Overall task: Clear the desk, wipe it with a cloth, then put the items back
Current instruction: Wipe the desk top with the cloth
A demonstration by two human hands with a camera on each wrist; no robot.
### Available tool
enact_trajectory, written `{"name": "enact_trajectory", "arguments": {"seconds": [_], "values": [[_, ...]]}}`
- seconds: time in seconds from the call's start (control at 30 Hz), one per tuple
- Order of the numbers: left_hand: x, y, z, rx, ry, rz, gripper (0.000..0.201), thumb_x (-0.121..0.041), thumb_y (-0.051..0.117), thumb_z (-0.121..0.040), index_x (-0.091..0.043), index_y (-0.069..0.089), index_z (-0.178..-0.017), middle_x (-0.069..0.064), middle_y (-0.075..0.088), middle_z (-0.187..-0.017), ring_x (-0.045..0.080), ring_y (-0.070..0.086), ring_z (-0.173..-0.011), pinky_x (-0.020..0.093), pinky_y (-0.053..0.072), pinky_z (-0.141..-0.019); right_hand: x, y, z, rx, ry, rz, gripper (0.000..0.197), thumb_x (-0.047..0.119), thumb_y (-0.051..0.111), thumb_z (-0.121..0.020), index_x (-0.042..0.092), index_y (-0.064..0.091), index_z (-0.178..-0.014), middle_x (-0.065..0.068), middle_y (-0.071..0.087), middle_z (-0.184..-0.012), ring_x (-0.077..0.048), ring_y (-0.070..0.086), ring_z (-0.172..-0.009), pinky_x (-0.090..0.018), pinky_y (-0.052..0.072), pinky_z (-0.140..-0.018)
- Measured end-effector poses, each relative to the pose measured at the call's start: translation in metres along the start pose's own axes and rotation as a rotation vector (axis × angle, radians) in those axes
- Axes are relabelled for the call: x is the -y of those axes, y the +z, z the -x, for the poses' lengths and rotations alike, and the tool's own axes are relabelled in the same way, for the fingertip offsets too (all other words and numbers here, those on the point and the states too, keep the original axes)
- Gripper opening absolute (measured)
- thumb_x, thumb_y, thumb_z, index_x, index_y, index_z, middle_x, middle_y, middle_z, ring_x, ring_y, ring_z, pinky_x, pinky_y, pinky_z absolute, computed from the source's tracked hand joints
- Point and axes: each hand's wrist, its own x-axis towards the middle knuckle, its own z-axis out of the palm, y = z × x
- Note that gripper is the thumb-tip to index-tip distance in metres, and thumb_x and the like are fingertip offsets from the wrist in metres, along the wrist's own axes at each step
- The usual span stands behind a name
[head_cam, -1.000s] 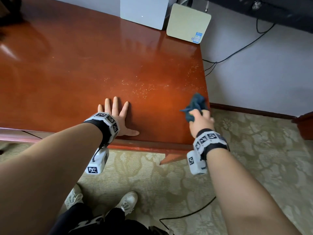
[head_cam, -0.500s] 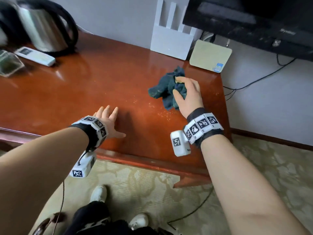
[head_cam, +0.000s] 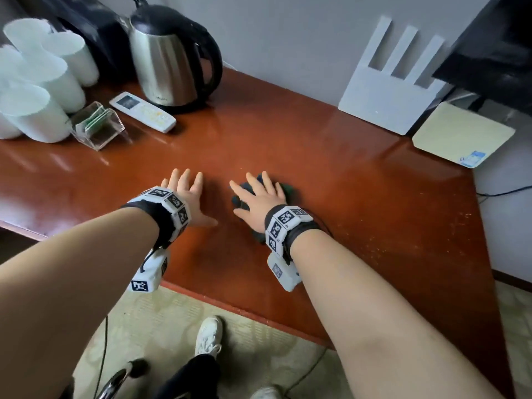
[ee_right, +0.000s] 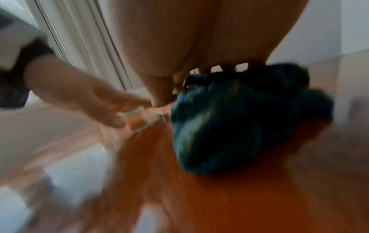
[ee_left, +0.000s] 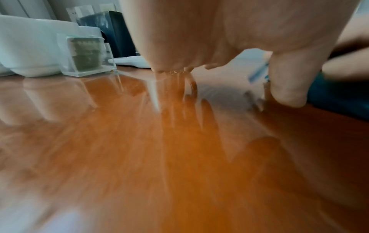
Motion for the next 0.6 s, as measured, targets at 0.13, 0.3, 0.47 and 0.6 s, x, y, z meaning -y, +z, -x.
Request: {"name": "enact_trajectory", "arguments": {"seconds": [0.13,0.3,0.47,0.6], "values": [[0.004,-0.013,-0.033,0.024,0.084,0.034,0.121,-0.065,0.066,-0.069,-0.019,-0.012,-0.150,0.007,-0.017,-0.157,0.028,-0.020,-0.144,0.043,-0.007,-0.118,-0.019,0.019,-0.008,-0.035,0.113,0.001,0.050,0.041,0.029,-0.100,0.041,0.012,-0.147,0.006,-0.005,-0.159,-0.021,-0.012,-0.146,-0.045,-0.004,-0.119],[0.007,-0.013,-0.052,0.082,0.111,-0.002,0.128,-0.072,0.064,-0.065,-0.021,-0.019,-0.148,0.008,-0.028,-0.154,0.030,-0.024,-0.142,0.046,-0.009,-0.117,-0.082,0.010,0.022,0.004,0.634,-0.067,0.053,0.042,0.028,-0.099,0.045,0.003,-0.146,0.004,-0.003,-0.159,-0.030,0.005,-0.144,-0.048,0.016,-0.114],[0.011,-0.011,-0.056,0.083,0.141,-0.034,0.129,-0.076,0.060,-0.065,-0.019,-0.022,-0.147,0.009,-0.031,-0.152,0.031,-0.026,-0.142,0.048,-0.009,-0.116,-0.072,-0.027,0.012,-0.452,0.550,-0.342,0.052,0.011,0.048,-0.093,0.023,0.031,-0.140,-0.009,0.024,-0.146,-0.033,0.039,-0.125,-0.038,0.040,-0.098],[0.012,-0.010,-0.059,0.077,0.149,-0.041,0.131,-0.076,0.061,-0.063,-0.019,-0.021,-0.147,0.010,-0.030,-0.153,0.032,-0.025,-0.141,0.049,-0.010,-0.115,-0.008,-0.046,-0.042,-0.419,0.195,-0.264,0.049,0.026,0.055,-0.091,0.017,0.038,-0.136,-0.008,0.026,-0.147,-0.030,0.033,-0.132,-0.037,0.033,-0.105]]}}
